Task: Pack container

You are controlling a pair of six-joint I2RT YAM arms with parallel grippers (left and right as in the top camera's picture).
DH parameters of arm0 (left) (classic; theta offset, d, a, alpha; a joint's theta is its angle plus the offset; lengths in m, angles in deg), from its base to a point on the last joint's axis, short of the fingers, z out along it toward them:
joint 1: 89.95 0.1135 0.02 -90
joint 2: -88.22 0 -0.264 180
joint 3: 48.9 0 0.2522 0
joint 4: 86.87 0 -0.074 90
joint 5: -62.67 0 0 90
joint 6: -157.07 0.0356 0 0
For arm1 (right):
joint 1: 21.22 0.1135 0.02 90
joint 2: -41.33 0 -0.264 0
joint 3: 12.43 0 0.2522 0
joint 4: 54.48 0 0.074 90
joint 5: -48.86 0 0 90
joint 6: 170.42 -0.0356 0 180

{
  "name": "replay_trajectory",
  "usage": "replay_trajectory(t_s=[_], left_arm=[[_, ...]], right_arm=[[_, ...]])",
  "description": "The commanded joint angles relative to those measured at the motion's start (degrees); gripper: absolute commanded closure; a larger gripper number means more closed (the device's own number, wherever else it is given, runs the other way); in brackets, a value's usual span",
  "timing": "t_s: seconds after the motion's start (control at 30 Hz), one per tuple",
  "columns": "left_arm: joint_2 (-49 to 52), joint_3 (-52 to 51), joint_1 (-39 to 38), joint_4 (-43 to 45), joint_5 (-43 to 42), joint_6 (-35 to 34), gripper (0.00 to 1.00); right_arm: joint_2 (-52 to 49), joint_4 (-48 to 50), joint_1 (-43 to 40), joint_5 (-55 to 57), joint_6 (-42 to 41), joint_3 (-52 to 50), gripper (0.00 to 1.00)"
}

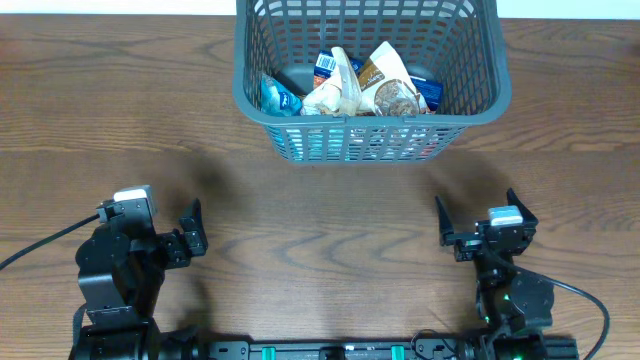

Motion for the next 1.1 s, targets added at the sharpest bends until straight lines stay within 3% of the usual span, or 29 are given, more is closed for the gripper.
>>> replay_trajectory(t_s=[0.0,0.2,0.8,1.07], left_arm=[[-0.04,0.09,-0.28,0.07,0.66,-0.74,0.01],[-0.04,0.09,-0.28,0.07,0.66,-0.74,0.01],[-0.04,0.09,-0.28,0.07,0.66,-0.74,0.01],[-0.04,0.09,-0.28,0.07,0.66,-0.74,0.01]], right_arm=[[1.36,0.50,0.59,0.00,1.70,-2.67,0.01],[6.71,0.35,0.48,0.00,2.01,-6.19,0.01],[6.75,0.24,-0.66,1.14,2.45,-6.14,0.01],[6.75,0.81,-2.91,5.88,-8.37,-6.14,0.01]])
